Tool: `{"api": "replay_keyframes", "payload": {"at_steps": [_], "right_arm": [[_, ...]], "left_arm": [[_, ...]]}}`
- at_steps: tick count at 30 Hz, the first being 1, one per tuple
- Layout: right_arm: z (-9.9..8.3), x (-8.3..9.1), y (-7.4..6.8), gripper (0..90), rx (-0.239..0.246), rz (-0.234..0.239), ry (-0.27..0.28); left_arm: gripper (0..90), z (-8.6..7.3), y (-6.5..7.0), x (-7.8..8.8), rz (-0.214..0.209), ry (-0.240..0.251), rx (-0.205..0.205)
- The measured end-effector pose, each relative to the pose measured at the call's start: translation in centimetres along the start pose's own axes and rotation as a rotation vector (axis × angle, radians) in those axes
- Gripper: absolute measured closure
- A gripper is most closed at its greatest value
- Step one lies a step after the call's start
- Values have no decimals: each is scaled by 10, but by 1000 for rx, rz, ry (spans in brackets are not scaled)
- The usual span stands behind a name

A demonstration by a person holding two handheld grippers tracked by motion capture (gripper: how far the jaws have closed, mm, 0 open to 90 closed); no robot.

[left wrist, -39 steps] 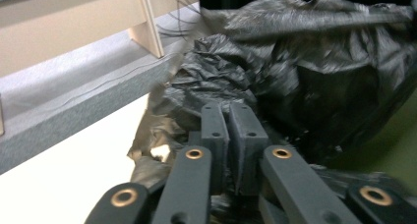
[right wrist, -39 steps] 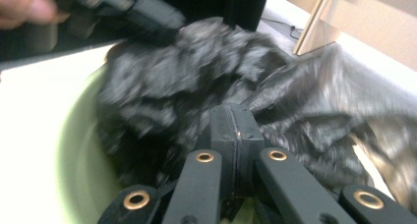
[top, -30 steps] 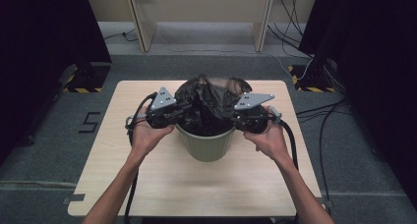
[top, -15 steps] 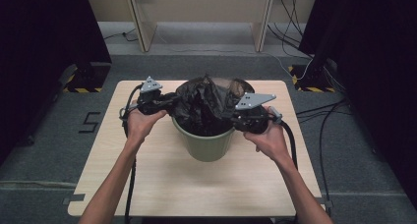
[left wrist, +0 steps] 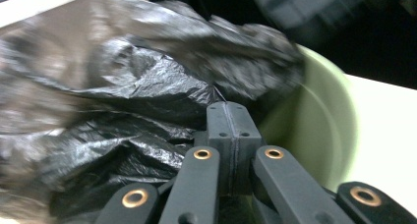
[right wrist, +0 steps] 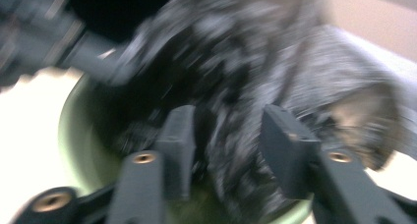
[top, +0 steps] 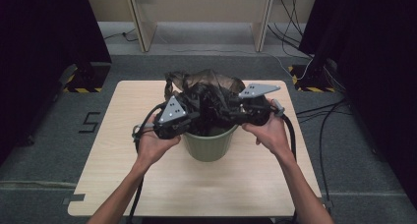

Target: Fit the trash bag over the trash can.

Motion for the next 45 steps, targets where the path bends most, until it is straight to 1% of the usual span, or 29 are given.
{"api": "replay_keyframes", "payload": {"at_steps": [2, 4, 6, 7, 9, 10, 12, 13, 14, 15, 17, 19, 22, 25, 28, 29, 31, 32, 33, 34, 35, 36, 37, 38, 39, 40, 41, 43, 45], "right_arm": [[11, -2, 10, 412, -29, -50, 1], [23, -10, 17, 388, -56, -52, 16], [30, -23, 23, 376, -66, -63, -21], [31, -31, 24, 402, -72, -62, -39], [30, -48, 23, 506, -63, -30, -78], [28, -56, 22, 626, -63, -12, -99], [22, -66, 19, 770, -22, 9, -145], [19, -67, 17, 839, -12, 25, -149], [17, -66, 14, 883, 4, 44, -141], [14, -63, 11, 900, 14, 58, -132], [8, -52, 5, 900, 36, 73, -116], [0, -38, -1, 900, 58, 80, -96], [-11, -13, -10, 900, 81, 86, -50], [-20, 6, -20, 900, 107, 87, -12], [-26, 16, -27, 900, 120, 99, 1], [-28, 18, -28, 900, 122, 98, 4], [-32, 20, -30, 900, 119, 100, 11], [-33, 20, -30, 900, 120, 101, 12], [-34, 20, -30, 900, 121, 105, 11], [-35, 21, -30, 900, 120, 106, 12], [-36, 21, -30, 900, 116, 109, 13], [-36, 20, -30, 864, 108, 117, 16], [-35, 19, -30, 812, 91, 126, 20], [-33, 19, -28, 750, 72, 120, 30], [-30, 19, -26, 712, 64, 112, 36], [-27, 19, -23, 640, 61, 104, 42], [-21, 19, -19, 582, 35, 84, 58], [-8, 21, -6, 501, -25, 44, 100], [3, 22, 6, 449, -73, 18, 131]], "left_arm": [[897, -4, 4, 0, -14, -3, -2], [896, -6, 5, 0, -19, -4, -2], [894, -6, 4, 1, -20, 4, 4], [893, -6, 3, 2, -21, 11, 4], [887, -6, 3, 4, -23, 17, 6], [883, -7, 3, 6, -26, 23, 6], [861, -7, 1, 11, -30, 43, 20], [840, -7, 0, 14, -28, 54, 25], [817, -6, -3, 18, -26, 65, 32], [790, -6, -6, 22, -26, 82, 48], [727, -4, -15, 31, -22, 118, 78], [640, -2, -27, 40, 0, 149, 113], [546, 1, -50, 48, 29, 182, 189], [479, 2, -73, 41, 61, 167, 259], [409, 3, -84, 24, 42, 116, 299], [395, 3, -85, 18, 51, 95, 296], [343, 0, -85, 6, 56, 5, 274], [317, -4, -87, 0, 77, -35, 272], [366, -6, -88, -2, 87, -45, 267], [436, -8, -89, -4, 79, -56, 250], [533, -8, -89, -5, 62, -45, 248], [653, -7, -87, -4, 59, -20, 242], [715, -5, -84, -3, 72, -15, 218], [766, -2, -80, -3, 84, -13, 190], [791, 1, -76, -3, 88, -9, 171], [820, 5, -71, -4, 85, 0, 156], [837, 7, -66, -5, 78, 8, 141], [854, 12, -51, -9, 28, 9, 110], [856, 12, -36, -12, 0, -11, 69]]}}
Point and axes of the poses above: each handheld gripper's, and its own axes: x roughly backward along the jaws, z roughly out of its top, y roughly to its right, the point moved 4 cm from there along -x, roughly forward along the jaws, and after that the axes turned 1 degree about z, right-handed, at the moved point
